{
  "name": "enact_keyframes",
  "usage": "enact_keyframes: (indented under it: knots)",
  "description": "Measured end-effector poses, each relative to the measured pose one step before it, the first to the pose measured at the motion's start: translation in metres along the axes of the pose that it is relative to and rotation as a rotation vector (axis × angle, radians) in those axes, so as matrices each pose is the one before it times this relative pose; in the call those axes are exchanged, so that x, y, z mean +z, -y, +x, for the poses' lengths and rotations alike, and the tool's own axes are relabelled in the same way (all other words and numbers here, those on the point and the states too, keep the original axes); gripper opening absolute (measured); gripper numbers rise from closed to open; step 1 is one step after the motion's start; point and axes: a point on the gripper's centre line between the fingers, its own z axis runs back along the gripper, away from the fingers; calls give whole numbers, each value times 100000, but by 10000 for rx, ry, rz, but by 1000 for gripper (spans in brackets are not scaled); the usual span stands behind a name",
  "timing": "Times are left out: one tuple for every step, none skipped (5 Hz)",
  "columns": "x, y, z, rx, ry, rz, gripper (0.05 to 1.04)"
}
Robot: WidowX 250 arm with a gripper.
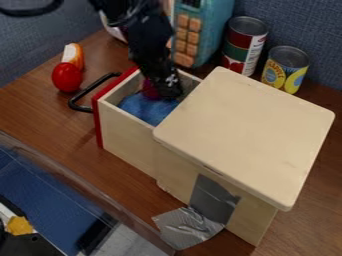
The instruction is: Put the apple in the drawer
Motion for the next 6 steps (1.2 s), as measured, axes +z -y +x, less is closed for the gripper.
enact_keyframes:
  knots:
    - [240,-610,-666,-51,-183,138,842]
    - [-112,-407,-516,317,-590,263,1013]
    - [203,173,193,-23,-337,-15,1009]
    - [1135,129,35,171,-159,-83,1003]
    - [1319,-344,-409,400,-428,246,1001]
    - [2503,36,-57,-92,315,740,1001]
